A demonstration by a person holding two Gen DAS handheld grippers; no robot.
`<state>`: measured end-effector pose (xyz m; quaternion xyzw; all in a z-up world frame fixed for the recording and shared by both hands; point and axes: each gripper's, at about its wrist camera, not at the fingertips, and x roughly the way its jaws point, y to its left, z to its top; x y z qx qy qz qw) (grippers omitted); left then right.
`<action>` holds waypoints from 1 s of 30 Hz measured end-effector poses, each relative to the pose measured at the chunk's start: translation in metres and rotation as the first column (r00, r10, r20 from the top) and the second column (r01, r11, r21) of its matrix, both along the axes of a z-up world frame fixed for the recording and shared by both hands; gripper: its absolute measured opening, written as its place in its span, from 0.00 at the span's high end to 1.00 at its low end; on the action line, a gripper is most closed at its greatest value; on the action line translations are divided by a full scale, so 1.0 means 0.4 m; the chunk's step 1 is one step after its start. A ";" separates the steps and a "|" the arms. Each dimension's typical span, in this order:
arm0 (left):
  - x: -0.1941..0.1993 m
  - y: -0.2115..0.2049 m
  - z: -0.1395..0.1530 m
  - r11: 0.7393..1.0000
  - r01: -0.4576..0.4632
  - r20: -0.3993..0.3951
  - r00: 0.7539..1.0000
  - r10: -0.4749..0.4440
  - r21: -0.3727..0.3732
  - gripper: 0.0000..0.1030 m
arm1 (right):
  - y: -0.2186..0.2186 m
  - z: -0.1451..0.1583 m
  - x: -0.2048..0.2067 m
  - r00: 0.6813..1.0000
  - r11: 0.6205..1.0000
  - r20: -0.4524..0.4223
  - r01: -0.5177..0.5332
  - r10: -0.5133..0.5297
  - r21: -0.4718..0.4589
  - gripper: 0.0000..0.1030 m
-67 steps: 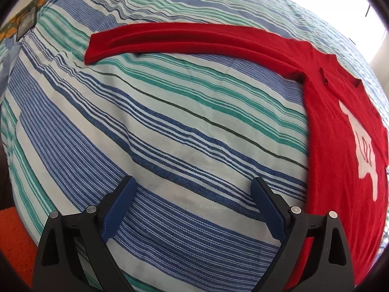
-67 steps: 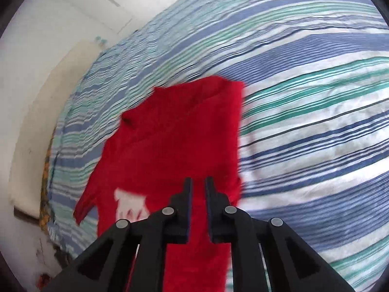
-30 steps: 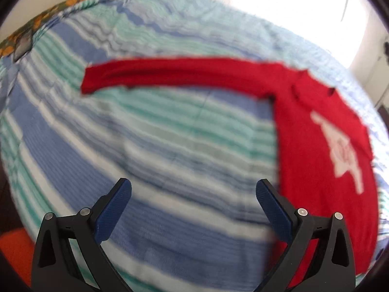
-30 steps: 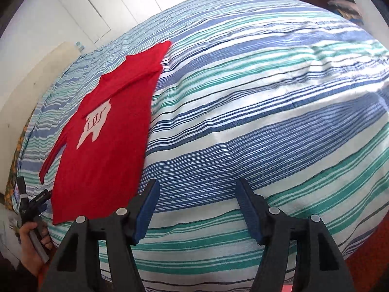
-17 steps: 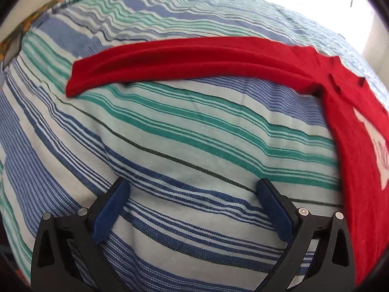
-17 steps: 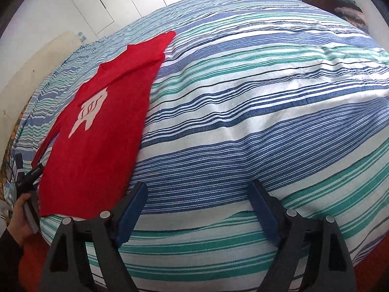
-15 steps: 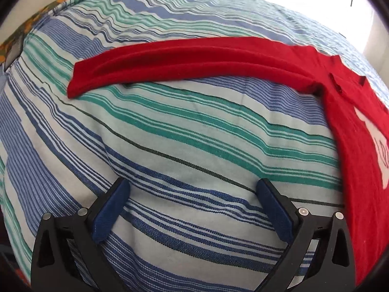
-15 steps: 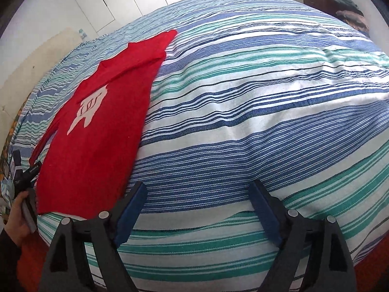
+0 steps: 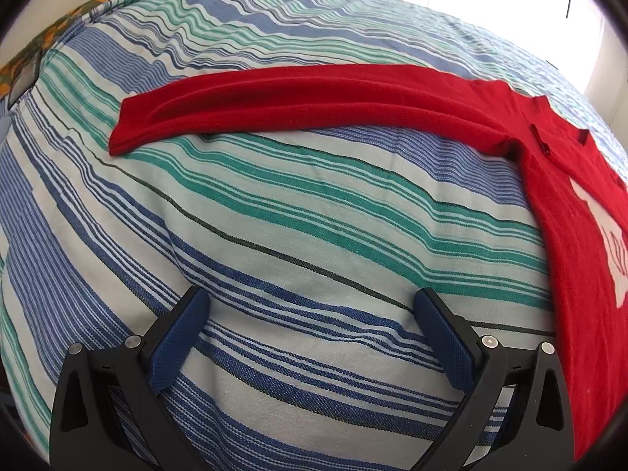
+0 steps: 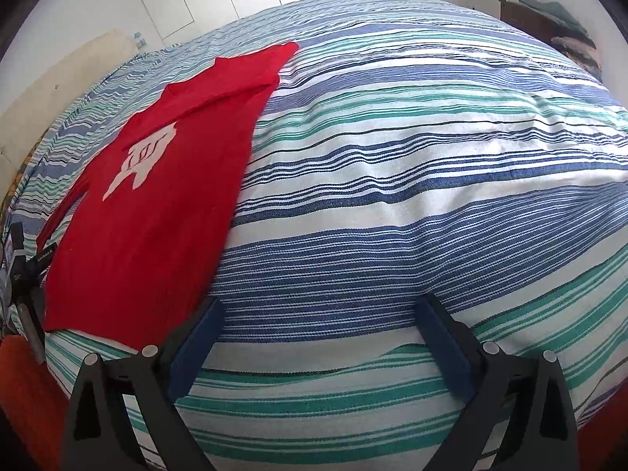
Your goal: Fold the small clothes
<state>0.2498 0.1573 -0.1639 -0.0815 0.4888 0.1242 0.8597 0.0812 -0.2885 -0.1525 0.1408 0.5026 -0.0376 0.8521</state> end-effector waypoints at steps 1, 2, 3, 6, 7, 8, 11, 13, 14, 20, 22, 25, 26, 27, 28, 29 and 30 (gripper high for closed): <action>0.000 0.000 0.000 1.000 0.000 0.000 1.000 0.000 0.000 0.00 | -0.002 0.001 -0.001 1.000 1.000 0.002 0.001 -0.001 0.006 0.05; 0.000 0.000 0.000 1.000 0.000 0.000 1.000 0.000 0.000 0.00 | -0.005 0.001 -0.003 1.000 1.000 0.004 0.002 -0.002 0.014 0.05; 0.000 0.000 0.000 1.000 0.000 0.000 1.000 0.000 0.000 0.00 | -0.007 0.003 -0.005 1.000 1.000 0.006 0.002 -0.003 0.020 0.05; 0.000 0.000 0.000 1.000 0.000 0.000 1.000 0.000 0.000 0.00 | -0.006 0.003 -0.007 1.000 1.000 0.006 -0.003 0.003 0.017 0.05; 0.000 0.000 0.000 1.000 0.000 0.000 1.000 0.000 0.000 0.00 | -0.004 0.002 -0.008 1.000 1.000 0.005 -0.006 0.006 0.012 0.05; -0.001 0.000 0.000 1.000 0.000 0.000 1.000 0.000 0.000 0.00 | -0.002 0.002 -0.007 1.000 1.000 0.004 -0.007 0.007 0.007 0.05; 0.000 0.000 0.000 1.000 0.000 0.000 1.000 0.000 0.000 0.00 | -0.001 0.000 -0.006 1.000 1.000 0.002 -0.005 0.005 0.003 0.05; -0.001 0.000 0.000 1.000 0.000 0.000 1.000 0.000 0.000 0.00 | -0.002 0.000 -0.005 1.000 1.000 0.002 -0.004 0.004 0.004 0.05; -0.001 0.000 0.000 1.000 0.000 0.000 1.000 0.000 0.000 0.00 | -0.002 0.000 -0.006 1.000 1.000 0.002 -0.005 0.005 0.003 0.05; -0.002 -0.001 0.001 1.000 0.000 0.000 1.000 0.000 0.000 0.00 | -0.001 0.000 -0.005 1.000 1.000 0.003 -0.008 0.008 0.002 0.05; -0.002 0.000 0.001 1.000 0.000 0.000 1.000 0.000 0.000 0.00 | 0.000 0.000 -0.004 1.000 1.000 0.002 -0.007 0.007 -0.001 0.05; -0.002 0.000 0.001 1.000 0.000 0.000 1.000 0.000 0.000 0.00 | 0.003 0.000 -0.004 1.000 1.000 0.001 -0.008 0.008 -0.005 0.05; -0.002 0.000 0.001 1.000 0.000 0.000 1.000 0.000 0.000 0.00 | 0.003 0.000 -0.005 1.000 1.000 0.001 -0.008 0.008 -0.005 0.05; -0.002 0.000 0.001 1.000 0.000 0.000 1.000 0.000 0.000 0.00 | 0.003 0.000 -0.005 1.000 1.000 0.001 -0.008 0.008 -0.005 0.05; -0.002 0.000 0.001 1.000 0.000 0.000 1.000 0.000 0.000 0.00 | 0.003 0.000 -0.005 1.000 1.000 0.001 -0.008 0.008 -0.005 0.05; -0.002 0.000 0.001 1.000 0.000 0.000 1.000 0.000 0.000 0.00 | 0.003 0.000 -0.005 1.000 1.000 0.001 -0.008 0.008 -0.006 0.05; -0.002 0.000 0.001 1.000 0.001 0.000 1.000 -0.001 0.000 0.00 | 0.003 -0.001 -0.005 1.000 1.000 0.002 -0.009 0.009 -0.007 0.05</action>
